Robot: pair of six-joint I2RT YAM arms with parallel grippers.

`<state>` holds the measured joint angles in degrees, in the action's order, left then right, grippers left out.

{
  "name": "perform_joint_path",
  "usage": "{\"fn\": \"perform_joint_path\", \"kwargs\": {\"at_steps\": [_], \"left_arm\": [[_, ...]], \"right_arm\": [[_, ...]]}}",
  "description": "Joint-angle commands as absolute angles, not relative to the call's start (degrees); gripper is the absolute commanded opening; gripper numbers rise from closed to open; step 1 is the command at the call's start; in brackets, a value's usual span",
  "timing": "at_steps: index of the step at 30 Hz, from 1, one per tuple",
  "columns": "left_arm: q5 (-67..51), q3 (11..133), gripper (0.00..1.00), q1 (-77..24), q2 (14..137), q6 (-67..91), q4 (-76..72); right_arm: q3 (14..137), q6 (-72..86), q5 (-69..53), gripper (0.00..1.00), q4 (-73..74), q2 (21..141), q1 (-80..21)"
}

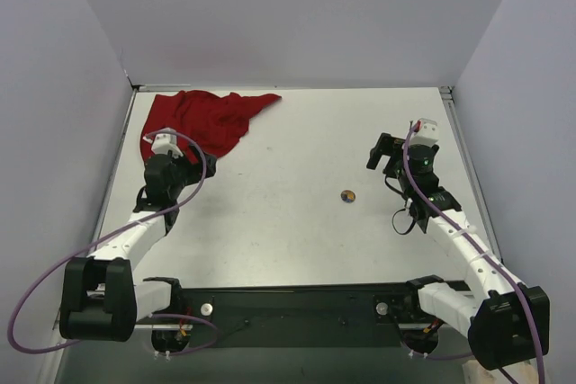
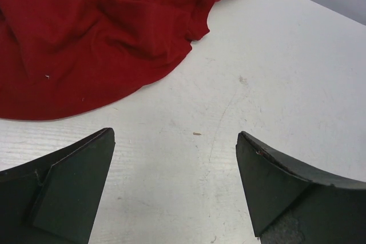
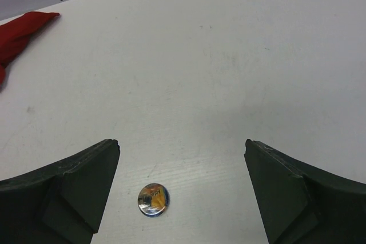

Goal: Pin the brooch onto the clothing

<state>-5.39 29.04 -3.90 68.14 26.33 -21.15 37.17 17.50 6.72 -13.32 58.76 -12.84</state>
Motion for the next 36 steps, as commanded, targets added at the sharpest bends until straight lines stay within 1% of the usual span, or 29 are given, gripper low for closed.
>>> {"fn": "perform_joint_path", "kwargs": {"at_steps": [1, 7, 10, 12, 14, 16, 18, 22, 29, 32, 36], "left_arm": [[-4.59, 30.58, 0.97, -3.43, 66.88, 25.05, -23.39], [-0.62, 37.00, 0.97, -3.34, 71.44, 26.10, -16.88], [-0.44, 37.97, 0.97, -3.16, 72.86, 27.33, -16.52], [4.72, 37.79, 0.97, -2.82, 72.95, 30.75, -15.91], [4.14, 37.79, 0.97, -2.11, 73.21, 29.98, -17.74], [6.05, 41.12, 0.97, -1.41, 74.87, 30.06, -15.66], [9.21, 45.59, 0.97, -1.23, 77.15, 30.06, -8.64], [10.10, 59.02, 0.97, -0.53, 87.77, 30.76, 2.09], [15.81, 76.61, 0.92, -0.35, 102.64, 31.38, 19.22], [17.75, 79.71, 0.91, -0.35, 107.30, 31.73, 21.88], [15.65, 82.26, 0.83, 1.67, 112.32, 31.73, 23.29]], "right_arm": [[37.71, 18.02, 5.71, 1.00, -13.97, 57.57, -13.18], [38.06, 18.10, 5.63, 1.00, -13.71, 58.09, -13.27], [38.06, 18.11, 5.45, 1.00, -13.45, 58.53, -13.27], [38.23, 18.28, 5.54, 1.00, -13.10, 58.80, -13.27], [38.50, 18.37, 5.36, 1.00, -12.48, 58.97, -13.18], [38.58, 18.63, 5.36, 1.00, -12.48, 59.15, -13.27], [38.50, 19.07, 5.10, 1.00, -12.74, 59.94, -13.18], [38.93, 19.51, 4.57, 1.00, -13.10, 62.48, -13.36], [41.40, 19.60, 4.48, 1.00, -11.60, 66.53, -13.27], [41.75, 19.95, 4.13, 1.00, -11.43, 67.15, -13.27], [42.01, 19.95, 3.52, 1.00, -10.81, 67.41, -13.27]]}}
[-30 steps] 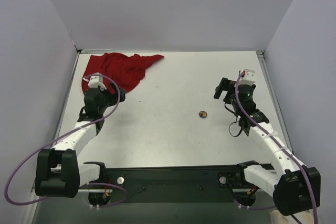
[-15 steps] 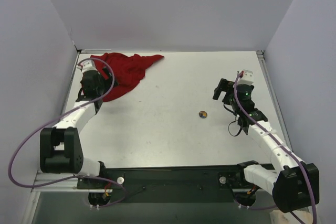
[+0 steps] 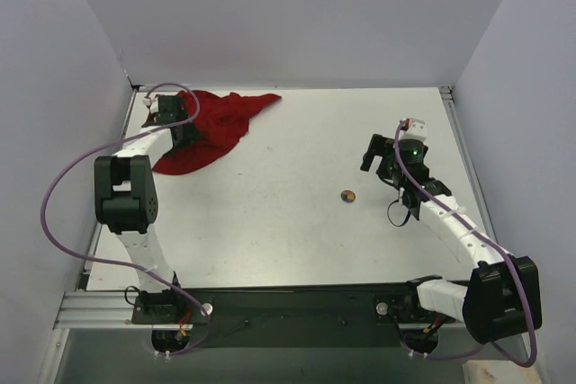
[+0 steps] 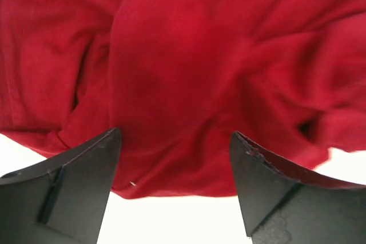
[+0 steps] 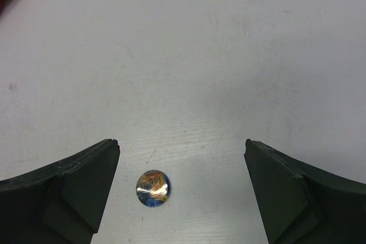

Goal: Pin the brooch onto the clothing

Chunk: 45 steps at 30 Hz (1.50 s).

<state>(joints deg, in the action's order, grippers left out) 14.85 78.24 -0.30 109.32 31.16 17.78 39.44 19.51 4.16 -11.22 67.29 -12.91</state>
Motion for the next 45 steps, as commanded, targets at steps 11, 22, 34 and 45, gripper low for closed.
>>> {"fn": "perform_joint_path", "kwargs": {"at_steps": [11, 22, 34, 45], "left_arm": [[13.09, 84.03, 0.00, 0.44, 110.25, 28.58, 23.65], [31.37, 76.41, 0.00, -26.69, 95.45, 20.91, 26.89], [34.99, 62.05, 0.67, -49.31, 84.92, 26.01, 24.34], [17.00, 56.08, 0.97, -31.85, 72.34, 27.60, 19.96]], "right_arm": [[42.19, 20.48, 1.23, 1.00, -9.58, 65.66, -13.36], [42.45, 20.92, -1.49, 1.00, -6.95, 62.67, -13.53], [43.42, 20.30, -3.86, 0.99, -5.36, 66.79, -14.24], [51.49, 21.53, -12.38, 0.54, -2.46, 85.77, -21.79]]}}
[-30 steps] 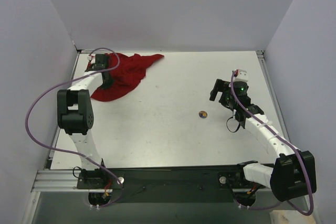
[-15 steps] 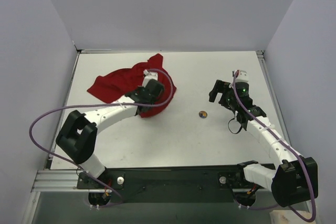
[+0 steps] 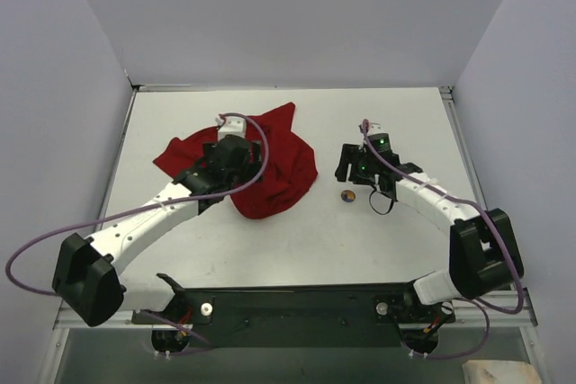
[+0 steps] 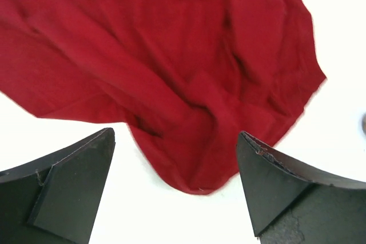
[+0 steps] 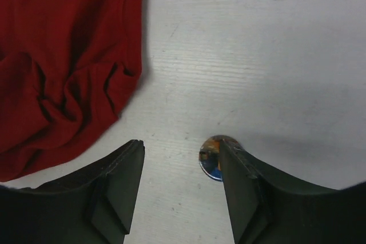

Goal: Pin the brooch onto the clothing

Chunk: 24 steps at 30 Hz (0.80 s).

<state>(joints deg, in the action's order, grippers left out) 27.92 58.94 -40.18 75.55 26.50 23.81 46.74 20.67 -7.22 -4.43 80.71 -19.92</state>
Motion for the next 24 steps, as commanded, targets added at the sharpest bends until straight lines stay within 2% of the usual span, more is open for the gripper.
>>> {"fn": "perform_joint_path", "kwargs": {"at_steps": [1, 3, 4, 5, 18, 24], "left_arm": [[15.40, 54.77, 0.97, -30.51, 71.38, 27.77, 19.34], [12.93, 54.06, 0.97, -27.87, 70.93, 28.04, 18.98], [11.53, 53.01, 0.97, -26.21, 70.67, 28.04, 18.81], [10.82, 52.56, 0.97, -25.32, 70.58, 27.95, 18.29], [4.31, 47.99, 0.97, -18.20, 68.99, 29.71, 16.35], [3.43, 47.20, 0.97, -17.67, 69.78, 29.79, 15.21]], "right_arm": [[52.81, 21.62, -14.65, 0.39, -2.37, 88.57, -22.06], [54.22, 22.58, -16.08, 0.22, -1.76, 91.13, -22.58], [54.75, 23.02, -16.95, 0.03, -1.41, 93.58, -22.67], [55.80, 23.46, -17.83, 0.00, -0.88, 94.47, -22.68], [54.59, 28.21, -11.96, 0.00, 7.29, 97.03, -21.62], [51.33, 29.35, -12.74, 0.00, 8.53, 97.12, -15.39]]}}
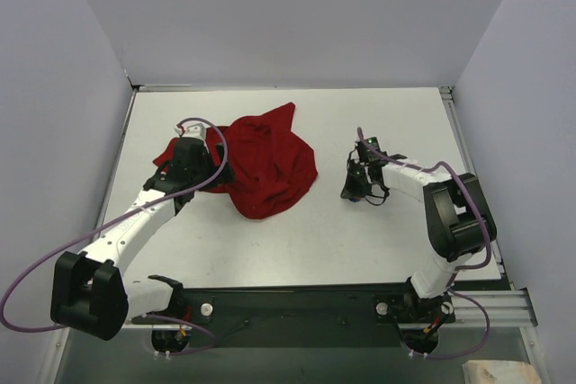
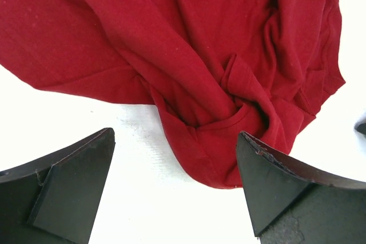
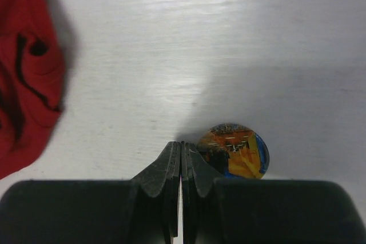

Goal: Pin the brooch onto the clothing

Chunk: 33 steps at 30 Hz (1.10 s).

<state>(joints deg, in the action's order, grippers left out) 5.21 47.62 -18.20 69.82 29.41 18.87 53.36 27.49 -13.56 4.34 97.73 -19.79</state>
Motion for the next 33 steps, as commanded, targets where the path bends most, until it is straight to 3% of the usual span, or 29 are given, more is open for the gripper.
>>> {"fn": "perform_joint_path", "kwargs": {"at_steps": [1, 14, 19, 22, 27, 28, 31, 33], "left_arm": [[3.25, 47.02, 0.96, -17.58, 69.96, 29.79, 14.77], [2.90, 47.46, 0.96, -17.05, 71.19, 29.53, 15.03], [2.38, 48.34, 0.96, -16.70, 71.72, 29.18, 15.20], [0.27, 48.69, 0.96, -16.70, 72.86, 28.92, 14.16], [-6.74, 50.18, 0.93, -17.14, 76.72, 29.79, 11.17], [-7.55, 50.79, 0.92, -17.40, 77.60, 30.06, 10.73], [-7.47, 54.39, 0.91, -20.03, 81.11, 29.62, 10.63], [-6.34, 57.55, 0.91, -22.66, 84.19, 28.48, 11.86]], "right_arm": [[50.72, 29.36, -13.01, 0.00, 8.53, 96.77, -14.68], [47.46, 27.25, -5.09, 0.00, 13.54, 90.09, -5.36], [51.50, 24.97, -4.66, 0.00, 14.06, 86.58, -12.72], [56.15, 24.26, -5.27, 0.05, 13.36, 86.83, -19.39], [65.63, 25.13, -10.98, 0.35, 10.46, 93.59, -25.39], [66.70, 25.31, -12.03, 0.36, 10.46, 94.65, -25.84], [69.25, 26.36, -13.80, 0.52, 10.20, 97.55, -26.54], [69.43, 26.72, -14.32, 0.56, 9.84, 98.09, -26.63]]}}
